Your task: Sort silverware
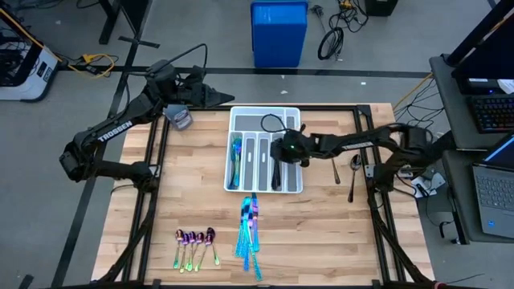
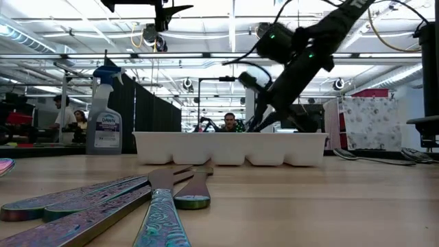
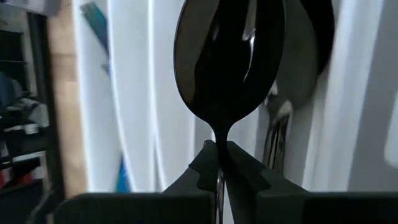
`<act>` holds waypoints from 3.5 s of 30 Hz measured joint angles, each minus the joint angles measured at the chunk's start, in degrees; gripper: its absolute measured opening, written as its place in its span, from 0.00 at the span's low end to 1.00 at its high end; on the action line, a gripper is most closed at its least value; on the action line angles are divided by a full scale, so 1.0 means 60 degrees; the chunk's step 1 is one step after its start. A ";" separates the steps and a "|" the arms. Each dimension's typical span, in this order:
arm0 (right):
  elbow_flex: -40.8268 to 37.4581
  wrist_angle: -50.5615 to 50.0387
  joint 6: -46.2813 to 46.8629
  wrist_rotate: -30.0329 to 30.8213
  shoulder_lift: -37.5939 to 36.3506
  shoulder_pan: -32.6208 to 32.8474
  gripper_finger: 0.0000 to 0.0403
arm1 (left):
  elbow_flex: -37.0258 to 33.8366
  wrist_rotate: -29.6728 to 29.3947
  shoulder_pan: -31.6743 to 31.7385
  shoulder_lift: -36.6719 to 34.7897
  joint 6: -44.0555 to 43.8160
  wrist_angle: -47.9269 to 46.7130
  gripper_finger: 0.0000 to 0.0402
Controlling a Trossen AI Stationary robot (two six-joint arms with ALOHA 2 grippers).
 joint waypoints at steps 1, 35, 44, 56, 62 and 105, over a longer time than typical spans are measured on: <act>0.0206 -0.0299 -0.0079 0.0003 0.0165 -0.0010 0.00 | 0.0000 -0.0001 0.0002 0.0000 0.0000 -0.0002 0.69; 0.1619 -1.0296 -0.2434 0.1667 -0.1762 -0.0765 0.33 | 0.0000 0.0850 -0.0001 0.0000 0.0229 -0.0009 0.69; -0.0465 -0.9079 -0.3488 0.0888 -0.2051 -0.1771 0.46 | 0.0000 0.0800 0.0013 0.0000 0.0150 -0.0012 0.69; -0.0978 -0.8069 -0.4760 0.0644 -0.2497 -0.3427 0.40 | 0.0002 0.0636 0.0017 0.0000 -0.0095 -0.0017 0.69; -0.0981 -0.7943 -0.5242 0.0473 -0.2017 -0.3625 0.40 | 0.0000 0.0458 0.0017 0.0004 -0.0095 -0.0017 0.69; 0.0225 -0.6691 -0.3274 -0.0858 -0.2115 -0.2507 0.00 | 0.0002 0.0002 0.0015 0.0007 -0.0106 -0.0263 0.69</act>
